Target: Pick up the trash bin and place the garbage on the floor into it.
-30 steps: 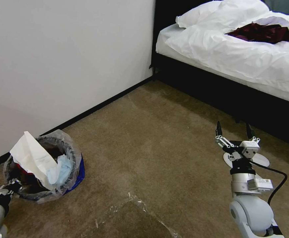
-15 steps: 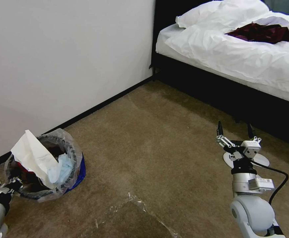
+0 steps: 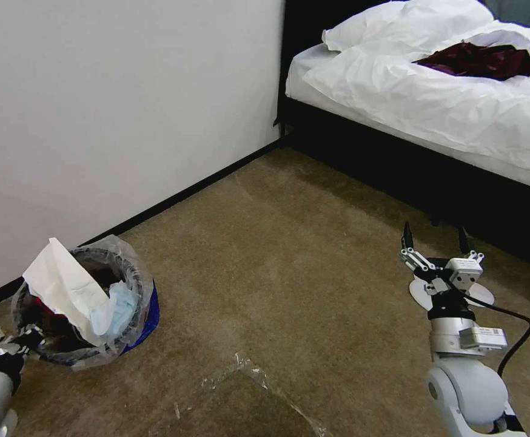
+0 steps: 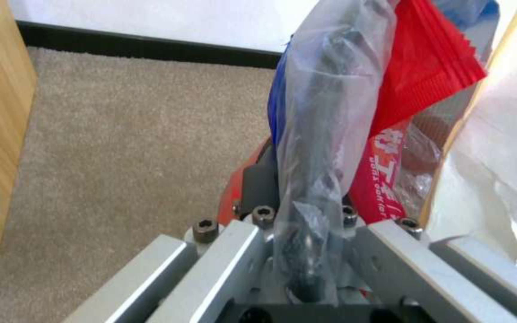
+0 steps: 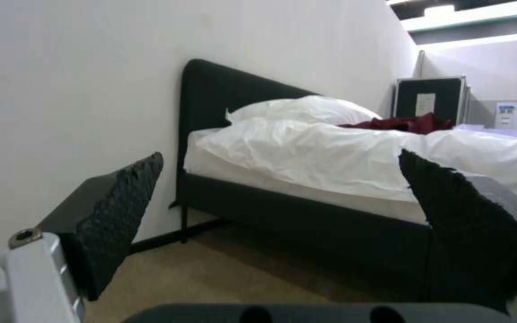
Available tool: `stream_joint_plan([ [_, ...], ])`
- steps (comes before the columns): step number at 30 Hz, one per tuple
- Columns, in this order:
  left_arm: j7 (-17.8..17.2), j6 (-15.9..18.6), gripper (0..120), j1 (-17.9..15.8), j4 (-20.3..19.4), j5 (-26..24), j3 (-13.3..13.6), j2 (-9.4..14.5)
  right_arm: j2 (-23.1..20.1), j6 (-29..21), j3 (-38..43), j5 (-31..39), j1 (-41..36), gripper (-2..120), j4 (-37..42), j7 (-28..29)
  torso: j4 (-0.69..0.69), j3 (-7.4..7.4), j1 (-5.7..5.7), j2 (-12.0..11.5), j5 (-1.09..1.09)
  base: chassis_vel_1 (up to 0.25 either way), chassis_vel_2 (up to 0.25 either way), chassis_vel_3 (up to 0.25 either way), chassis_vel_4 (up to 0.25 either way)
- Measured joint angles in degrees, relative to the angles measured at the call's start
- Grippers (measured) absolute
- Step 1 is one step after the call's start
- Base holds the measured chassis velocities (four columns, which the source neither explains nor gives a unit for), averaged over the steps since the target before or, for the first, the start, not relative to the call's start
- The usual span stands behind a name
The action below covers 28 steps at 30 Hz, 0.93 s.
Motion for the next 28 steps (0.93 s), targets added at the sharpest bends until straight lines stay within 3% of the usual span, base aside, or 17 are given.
stream_joint_plan([
  [28, 0.5, 0.0, 0, 0.3, -0.7, 0.3, 0.1, -0.5, 0.2, 0.0, 0.7, -0.6, -1.1, 100, 0.6, 0.1, 0.0, 0.0, 0.0, 0.0, 0.0, 0.0, 0.0, 0.0, 0.0],
])
